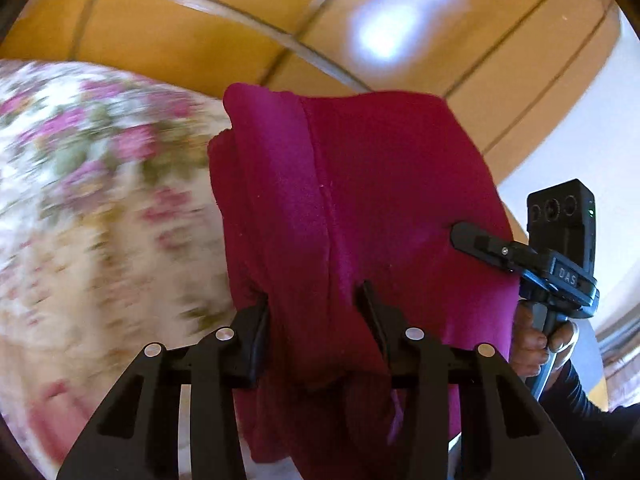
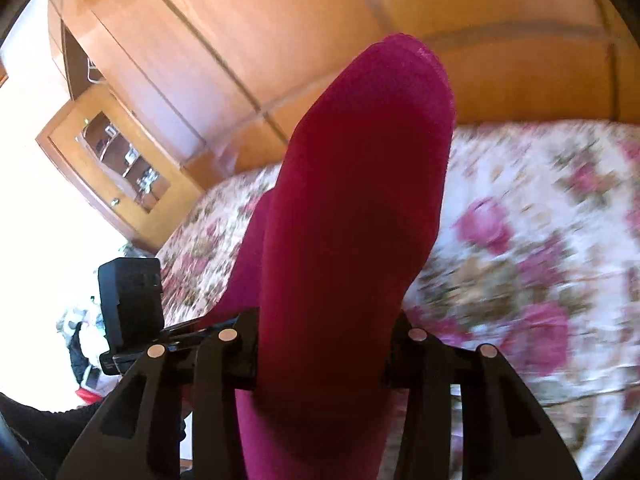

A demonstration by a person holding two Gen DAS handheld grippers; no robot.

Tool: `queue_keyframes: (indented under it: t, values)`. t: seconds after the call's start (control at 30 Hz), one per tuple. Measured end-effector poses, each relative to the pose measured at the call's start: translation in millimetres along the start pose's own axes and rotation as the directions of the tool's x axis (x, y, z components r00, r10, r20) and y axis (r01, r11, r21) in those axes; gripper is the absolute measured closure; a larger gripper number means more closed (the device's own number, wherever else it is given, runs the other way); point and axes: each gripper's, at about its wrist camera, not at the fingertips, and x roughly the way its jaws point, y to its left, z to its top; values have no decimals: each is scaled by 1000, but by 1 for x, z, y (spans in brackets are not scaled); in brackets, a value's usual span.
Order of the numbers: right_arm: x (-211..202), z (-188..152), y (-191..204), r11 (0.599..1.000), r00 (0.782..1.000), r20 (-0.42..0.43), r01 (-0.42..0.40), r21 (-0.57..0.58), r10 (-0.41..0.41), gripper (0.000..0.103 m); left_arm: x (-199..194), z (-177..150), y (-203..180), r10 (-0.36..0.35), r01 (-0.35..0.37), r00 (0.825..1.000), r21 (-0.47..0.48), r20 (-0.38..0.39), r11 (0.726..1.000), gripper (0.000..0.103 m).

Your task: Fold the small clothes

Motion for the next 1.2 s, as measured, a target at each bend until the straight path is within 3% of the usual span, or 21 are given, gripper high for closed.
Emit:
queue_keyframes:
  t: [0.17, 0.37, 0.47, 0.57, 0.6, 0.67, 0.7, 0.77, 0.87, 0.93, 0.97, 1.03, 1.07, 1.1, 1.13, 1.2]
  values:
    - [-70, 2, -49, 993, 986, 124, 102, 64, -110, 62, 66, 33, -84, -59, 65, 997, 145, -48, 987, 62]
    - [-156, -4, -133, 947, 928, 241, 231, 223, -284, 62, 165, 62, -183, -82, 125, 985, 299, -153, 946, 62]
    - [-183, -21, -186, 879, 872, 245, 329, 345, -423, 62, 226, 56, -220, 32, 49, 979, 383, -203, 922, 62]
    - [-190, -49, -240, 776, 820, 165, 425, 467, -548, 61, 287, 28, -236, 262, -94, 928, 512, -265, 854, 62]
    - [-185, -66, -266, 736, 825, 107, 426, 527, -555, 59, 304, 16, -236, 300, -104, 908, 537, -291, 837, 62]
    - [-175, -96, -297, 707, 853, 72, 377, 598, -517, 52, 312, 9, -235, 310, -114, 906, 538, -287, 835, 61]
    - [-176, -110, -304, 717, 860, 127, 321, 619, -495, 48, 313, 8, -237, 309, -118, 911, 542, -275, 832, 61]
    - [-178, -118, -305, 714, 865, 161, 273, 644, -475, 42, 311, 7, -234, 313, -128, 914, 549, -259, 826, 55]
    - [-178, -109, -288, 705, 831, 128, 365, 607, -541, 26, 297, 12, -225, 263, -99, 924, 489, -278, 867, 55]
    - [-182, -99, -270, 673, 784, 98, 453, 584, -613, 23, 278, 14, -225, 234, -99, 940, 457, -249, 884, 55]
    - [-190, -95, -253, 638, 722, 101, 527, 562, -685, 22, 272, 15, -228, 225, -102, 948, 455, -226, 885, 55]
    - [-200, -91, -223, 616, 652, 142, 590, 522, -745, 24, 265, 11, -236, 244, -134, 954, 481, -172, 866, 55]
    - [-204, -90, -214, 631, 651, 168, 585, 510, -740, 25, 267, 8, -238, 269, -158, 950, 503, -157, 850, 55]
    - [-202, -88, -197, 659, 664, 195, 572, 490, -722, 28, 274, 5, -239, 306, -185, 940, 524, -154, 831, 55]
    - [-196, -87, -183, 684, 681, 203, 570, 455, -703, 29, 279, 0, -238, 324, -199, 933, 525, -158, 828, 55]
    - [-173, -86, -171, 686, 689, 165, 606, 403, -706, 29, 287, -3, -235, 347, -218, 923, 517, -165, 828, 51]
